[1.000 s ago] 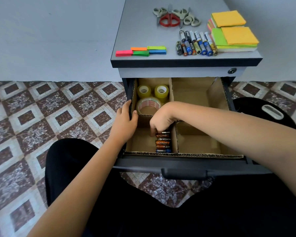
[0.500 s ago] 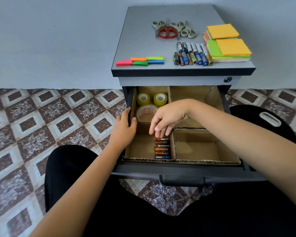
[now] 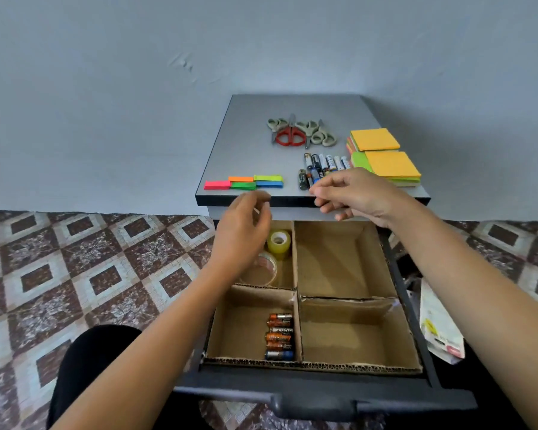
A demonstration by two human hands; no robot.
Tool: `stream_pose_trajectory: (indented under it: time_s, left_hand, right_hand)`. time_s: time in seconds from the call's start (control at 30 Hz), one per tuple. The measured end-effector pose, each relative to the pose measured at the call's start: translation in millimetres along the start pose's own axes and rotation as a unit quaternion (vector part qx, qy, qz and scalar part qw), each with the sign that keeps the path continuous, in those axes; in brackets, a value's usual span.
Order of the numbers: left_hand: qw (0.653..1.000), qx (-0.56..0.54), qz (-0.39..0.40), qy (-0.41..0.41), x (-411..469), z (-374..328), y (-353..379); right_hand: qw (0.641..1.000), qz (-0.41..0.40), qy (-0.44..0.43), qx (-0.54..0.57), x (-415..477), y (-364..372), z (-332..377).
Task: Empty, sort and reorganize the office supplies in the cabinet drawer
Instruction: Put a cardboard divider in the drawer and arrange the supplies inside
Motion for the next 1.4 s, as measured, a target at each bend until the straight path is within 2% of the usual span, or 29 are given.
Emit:
stream_pose_trajectory:
  time_s: [0.1, 0.17, 0.27, 0.37, 0.43, 0.57, 0.77, 0.97, 1.13, 1.3, 1.4]
  left_hand:
    - [0.999, -0.027, 0.03, 0.01, 43.8, -19.9, 9.0]
    - [0.998, 0.011, 0.058, 0.002, 69.9, -24.4, 20.7]
    - [0.985, 0.124, 0.115, -0.021, 100.3, -20.1, 42.7]
    - [0.954, 0.214, 0.203, -0.054, 113.6, -14.2, 63.4]
    - [0.941, 0.234, 0.234, -0.071, 116.5, -11.8, 72.0]
    - [0.935, 0.234, 0.247, -0.097, 121.6, -6.5, 78.6]
    - [0.942, 0.194, 0.248, -0.119, 123.8, -4.0, 75.9]
    - [0.97, 0.052, 0.16, -0.177, 120.8, 7.9, 43.2]
    - [0.96, -0.065, 0.12, -0.246, 100.6, 24.7, 12.4]
    - [0.948, -0.113, 0.11, -0.275, 86.9, 39.5, -4.8]
    - [0.947, -0.134, 0.117, -0.269, 86.3, 38.2, -3.1]
  right_hand:
    - [0.995, -0.093, 0.001, 0.03, 4.3, -27.4, 1.4]
    - [0.992, -0.12, 0.006, 0.043, 5.8, -38.9, 1.0]
    - [0.99, -0.129, 0.012, 0.05, 7.7, -47.5, -1.1]
    - [0.99, -0.132, 0.02, 0.038, 8.7, -51.9, -5.2]
    - [0.991, -0.13, 0.024, 0.028, 9.5, -52.5, -7.4]
    - [0.99, -0.136, 0.021, 0.005, 10.9, -54.2, -6.6]
    - [0.985, -0.155, -0.006, -0.077, 19.9, -49.0, 14.9]
    - [0.954, -0.167, -0.037, -0.247, 38.3, -31.6, 43.7]
    - [0.92, -0.172, -0.009, -0.351, 62.3, -17.1, 40.2]
    - [0.874, -0.189, -0.032, -0.446, 61.3, 0.0, 40.6]
    - [0.874, -0.2, -0.034, -0.441, 62.8, 3.9, 40.7]
Point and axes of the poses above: each hand's wrist, its own x-axis towards the middle knuckle, its own y-axis out of the palm, z = x × y, the point moved 8 cm from there along x, towards the middle knuckle, and after that the axes turned 8 degrees about y, right-handed, at the moved point
